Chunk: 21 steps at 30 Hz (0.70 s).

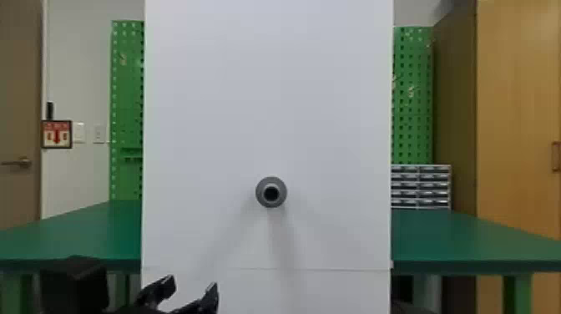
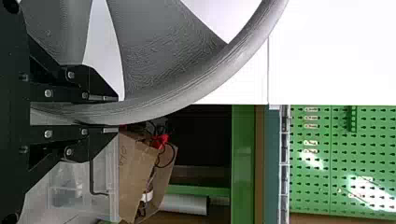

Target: Hold the wheel and insert it

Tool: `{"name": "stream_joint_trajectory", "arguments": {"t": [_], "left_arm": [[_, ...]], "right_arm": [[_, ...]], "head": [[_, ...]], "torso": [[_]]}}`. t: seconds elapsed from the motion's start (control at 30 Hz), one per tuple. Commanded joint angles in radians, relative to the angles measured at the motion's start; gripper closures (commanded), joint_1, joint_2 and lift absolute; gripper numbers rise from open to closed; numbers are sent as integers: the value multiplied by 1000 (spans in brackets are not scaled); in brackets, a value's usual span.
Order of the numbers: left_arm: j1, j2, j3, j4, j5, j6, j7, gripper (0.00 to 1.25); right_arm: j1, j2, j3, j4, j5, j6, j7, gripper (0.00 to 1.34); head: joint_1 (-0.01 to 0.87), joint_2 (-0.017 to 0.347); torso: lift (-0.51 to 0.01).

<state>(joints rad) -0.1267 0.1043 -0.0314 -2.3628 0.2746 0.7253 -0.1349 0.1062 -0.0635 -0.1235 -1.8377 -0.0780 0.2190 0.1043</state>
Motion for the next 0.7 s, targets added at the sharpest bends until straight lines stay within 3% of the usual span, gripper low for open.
{"name": "stream_joint_trajectory", "arguments": {"t": [0.0, 0.27, 0.67], "left_arm": [[1, -1, 1, 0, 0, -1, 0, 495], [1, -1, -1, -1, 0, 0, 1, 495], [1, -1, -4, 0, 0, 0, 8, 495]], "right_arm": [[1, 8, -4, 0, 0, 7, 0, 1193], [-3, 10, -15, -9, -5, 19, 0, 1193], [-34, 18, -33, -156, 10, 181, 0, 1193]], "head": [[0, 37], [0, 37], [0, 37]], "torso": [[-486], [-486], [-486]]}}
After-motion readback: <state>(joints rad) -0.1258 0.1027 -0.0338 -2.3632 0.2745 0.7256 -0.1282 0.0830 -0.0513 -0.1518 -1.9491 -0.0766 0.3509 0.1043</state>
